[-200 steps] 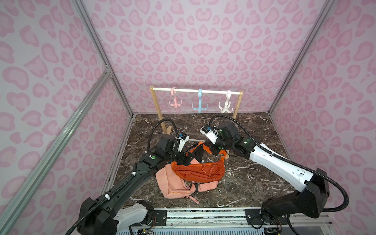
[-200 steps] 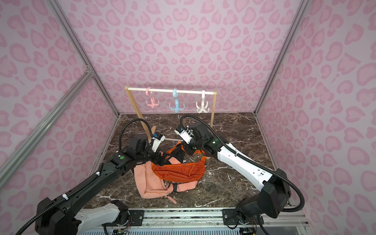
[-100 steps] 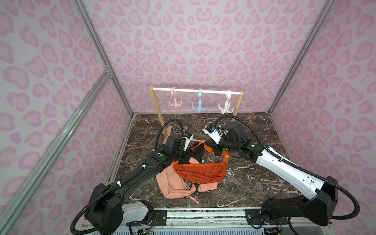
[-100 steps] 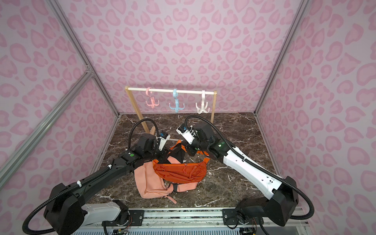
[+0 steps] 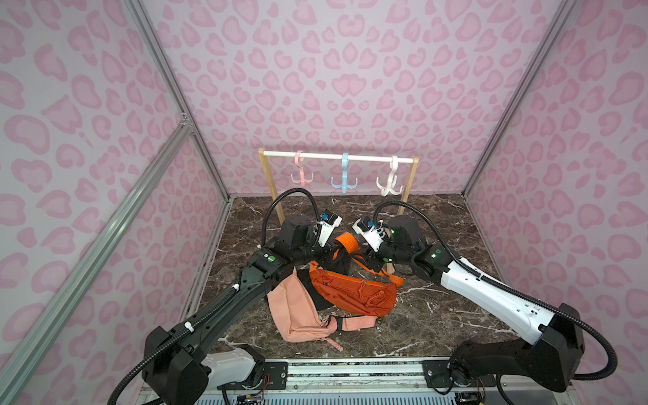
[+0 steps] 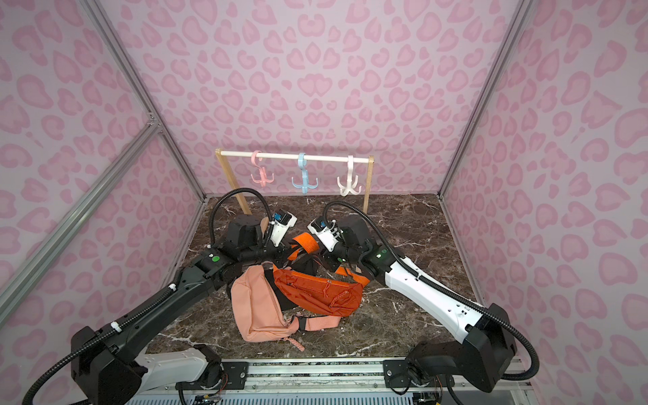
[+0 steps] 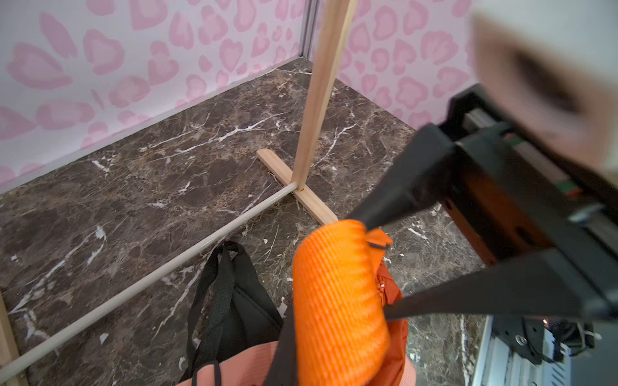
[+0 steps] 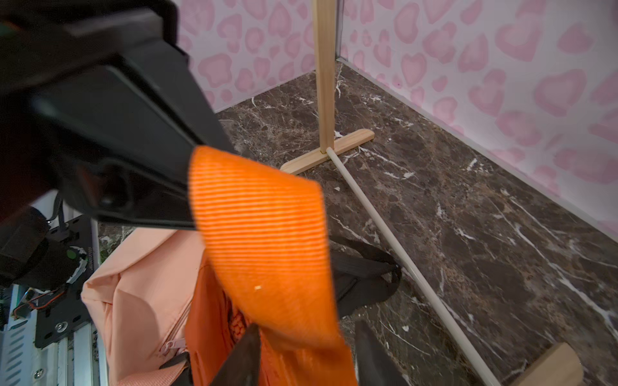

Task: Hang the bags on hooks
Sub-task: Pick up the bag from the bag.

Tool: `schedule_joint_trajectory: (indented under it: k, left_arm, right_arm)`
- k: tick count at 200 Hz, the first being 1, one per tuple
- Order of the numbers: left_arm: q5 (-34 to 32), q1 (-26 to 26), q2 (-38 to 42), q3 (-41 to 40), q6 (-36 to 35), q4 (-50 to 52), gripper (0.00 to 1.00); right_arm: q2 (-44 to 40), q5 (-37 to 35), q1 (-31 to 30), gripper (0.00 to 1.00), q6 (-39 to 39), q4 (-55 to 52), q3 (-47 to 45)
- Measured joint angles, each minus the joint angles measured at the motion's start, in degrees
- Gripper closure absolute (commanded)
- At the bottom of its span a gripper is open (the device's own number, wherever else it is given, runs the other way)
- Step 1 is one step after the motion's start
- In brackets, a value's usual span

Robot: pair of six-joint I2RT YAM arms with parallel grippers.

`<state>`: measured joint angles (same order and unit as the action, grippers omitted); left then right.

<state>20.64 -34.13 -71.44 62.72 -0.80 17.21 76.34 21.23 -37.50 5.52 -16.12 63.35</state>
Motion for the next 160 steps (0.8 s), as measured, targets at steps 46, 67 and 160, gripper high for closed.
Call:
schedule_joint_trajectory:
  k: [46, 67, 160]
  left_arm:
    - [3.0, 0.0, -0.2, 1.4, -2.4, 5.7, 0.96]
    - [3.1, 0.0, -0.5, 2.3, -2.9, 6.8, 0.96]
    - [1.9, 0.0, -0.7, 3.0, -3.3, 8.2, 0.96]
  right_arm:
    - [-2.1, 1.7, 4.9, 0.22, -1.0, 6.4, -6.3]
    - [-3.4, 4.1, 4.5, 0.17, -1.0, 8.8, -8.6]
    - [-15.6, -0.5, -0.9, 0.14, -2.3, 12.2, -22.5]
